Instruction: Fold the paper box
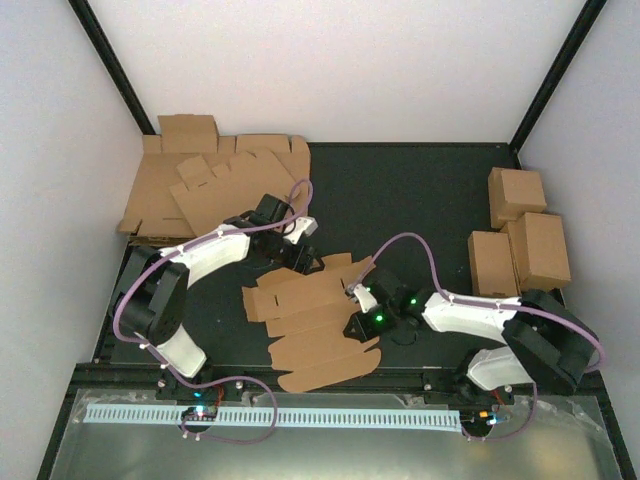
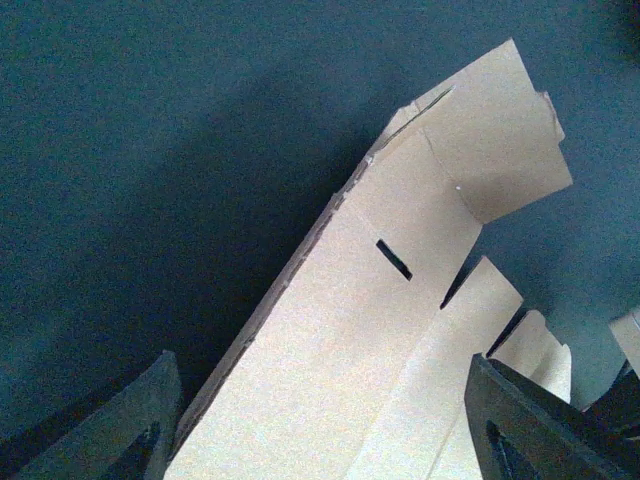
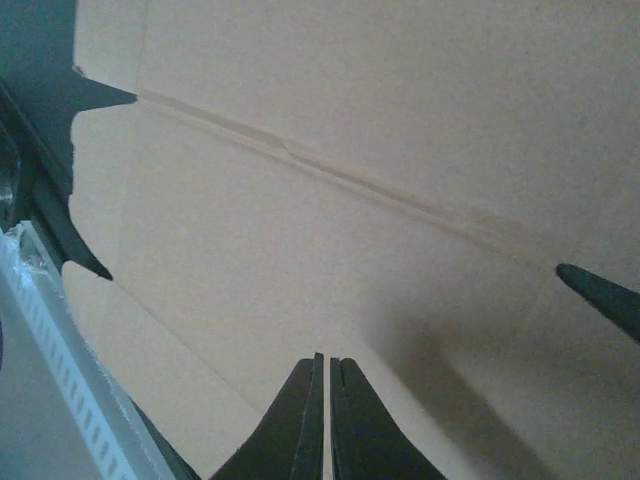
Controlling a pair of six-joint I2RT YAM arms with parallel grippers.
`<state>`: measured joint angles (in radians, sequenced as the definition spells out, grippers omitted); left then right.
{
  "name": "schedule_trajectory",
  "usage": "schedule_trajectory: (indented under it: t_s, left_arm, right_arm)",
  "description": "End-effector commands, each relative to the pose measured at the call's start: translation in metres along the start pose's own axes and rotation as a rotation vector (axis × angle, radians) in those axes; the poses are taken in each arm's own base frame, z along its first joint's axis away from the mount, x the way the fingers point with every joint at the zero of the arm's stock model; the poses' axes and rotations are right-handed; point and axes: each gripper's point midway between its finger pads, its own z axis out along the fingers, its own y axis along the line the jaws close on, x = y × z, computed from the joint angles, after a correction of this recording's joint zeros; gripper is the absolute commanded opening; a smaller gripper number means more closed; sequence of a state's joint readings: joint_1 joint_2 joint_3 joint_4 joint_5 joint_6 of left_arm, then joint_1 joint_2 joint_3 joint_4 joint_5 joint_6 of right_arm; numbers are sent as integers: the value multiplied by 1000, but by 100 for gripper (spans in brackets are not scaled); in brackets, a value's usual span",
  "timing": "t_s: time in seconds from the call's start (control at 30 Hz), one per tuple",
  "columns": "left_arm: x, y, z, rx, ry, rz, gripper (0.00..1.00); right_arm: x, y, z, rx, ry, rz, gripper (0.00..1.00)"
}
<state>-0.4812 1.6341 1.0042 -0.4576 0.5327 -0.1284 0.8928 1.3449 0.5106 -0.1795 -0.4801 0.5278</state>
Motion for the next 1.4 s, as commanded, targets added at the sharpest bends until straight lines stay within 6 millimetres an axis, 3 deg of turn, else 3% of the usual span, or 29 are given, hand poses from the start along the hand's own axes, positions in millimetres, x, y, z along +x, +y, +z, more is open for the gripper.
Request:
schedule_trajectory:
  t_s: [0.0,0.13,0.43,0.67,0.9,1.07,1.27,1.37]
  left_arm:
    - [11,1,-4,-4,30,0,77]
    - [14,0,-2,-2,41,2,70]
    - [22,17,-1,-158,84,26,64]
    - [27,28,6,-325,185,92,52]
    - [25,45,-2,-455,205,110,53]
    - [22,49,3,-474,233,110,48]
    - [18,52,-7,-528,241,113,45]
    - [21,51,-8,-528,257,115,39]
  right_arm:
    - [0,-5,8,7,-3,9,6]
    - [1,-13,12,40,13,8,5]
    - [-4,-28,6,154,-4,-20,5]
    - [-7,-28,7,156,-3,-29,5]
    - [-9,-28,8,159,-1,-33,4]
    - [-8,-28,9,155,2,-34,4]
    - [-9,-30,9,164,2,-39,4]
    - [-9,-31,9,172,3,-41,4]
